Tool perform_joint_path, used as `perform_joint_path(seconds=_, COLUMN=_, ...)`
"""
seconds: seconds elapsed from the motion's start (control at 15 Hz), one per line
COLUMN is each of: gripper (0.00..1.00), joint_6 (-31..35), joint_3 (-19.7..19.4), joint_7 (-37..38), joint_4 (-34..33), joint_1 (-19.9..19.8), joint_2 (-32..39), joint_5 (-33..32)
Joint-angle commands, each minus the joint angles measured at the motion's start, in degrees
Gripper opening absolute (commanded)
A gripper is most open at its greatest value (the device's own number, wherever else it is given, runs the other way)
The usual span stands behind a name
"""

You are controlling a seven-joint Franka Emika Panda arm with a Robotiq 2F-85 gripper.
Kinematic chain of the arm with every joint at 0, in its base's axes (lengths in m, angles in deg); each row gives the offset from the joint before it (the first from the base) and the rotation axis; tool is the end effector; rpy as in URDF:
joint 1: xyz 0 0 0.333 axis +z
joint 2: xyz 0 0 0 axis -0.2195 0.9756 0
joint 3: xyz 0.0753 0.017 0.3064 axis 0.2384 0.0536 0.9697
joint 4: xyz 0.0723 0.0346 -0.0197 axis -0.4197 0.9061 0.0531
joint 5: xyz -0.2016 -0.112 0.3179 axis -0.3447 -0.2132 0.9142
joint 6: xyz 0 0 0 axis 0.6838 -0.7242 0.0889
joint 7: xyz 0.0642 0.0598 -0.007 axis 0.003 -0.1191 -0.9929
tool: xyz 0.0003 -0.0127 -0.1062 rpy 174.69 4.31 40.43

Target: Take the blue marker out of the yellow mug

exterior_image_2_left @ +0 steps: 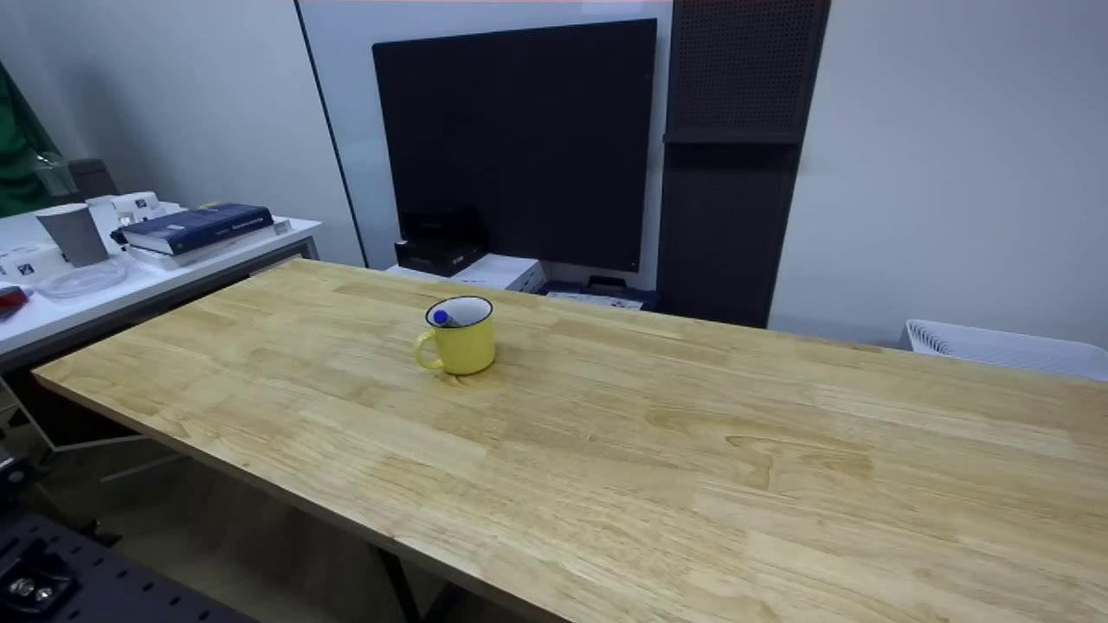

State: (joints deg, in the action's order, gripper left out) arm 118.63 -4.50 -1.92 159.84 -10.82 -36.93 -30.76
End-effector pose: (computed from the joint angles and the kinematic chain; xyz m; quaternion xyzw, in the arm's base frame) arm 0.4134 0.0602 0.5560 0.9865 0.0811 -0.0681 0.1248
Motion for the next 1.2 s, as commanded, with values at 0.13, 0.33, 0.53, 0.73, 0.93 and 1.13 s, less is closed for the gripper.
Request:
perform_joint_path(seconds=0.13, gripper=1.0, joint_6=20.3, joint_3=-3.6, joint_7=8.8, joint_4=0.4, joint_1=-4.3, joint_2=7.3, joint_5=-8.3)
perform_joint_path(seconds=0.33, gripper=1.0, joint_6=28.2, joint_3=-7.8, joint_7=2.0, joint_4=-3.4, joint_1=-4.5, joint_2=16.0, joint_5=-2.3)
perform_joint_path(seconds=0.53, gripper=1.0, joint_6=33.8, joint_3=-9.8, joint_7=-11.6, joint_4=-6.3, joint_1=-3.6, joint_2=23.6, joint_5=8.1)
perform_joint_path(seconds=0.73, gripper=1.0, joint_6=28.8, joint_3=-9.1, joint_7=-20.2, joint_4=-9.6, joint_1=-4.2, joint_2=29.0, joint_5=10.6)
perform_joint_path(seconds=0.93, gripper=1.0, joint_6=31.5, joint_3=-9.0, joint_7=-19.1, joint_4=-7.0, joint_1=-4.4, joint_2=28.4, joint_5=10.0)
perform_joint_path(seconds=1.13, gripper=1.0, joint_6=32.8, joint_3=-9.0, joint_7=-15.4, joint_4=-7.9, joint_1=-3.4, joint_2=29.4, joint_5=4.5)
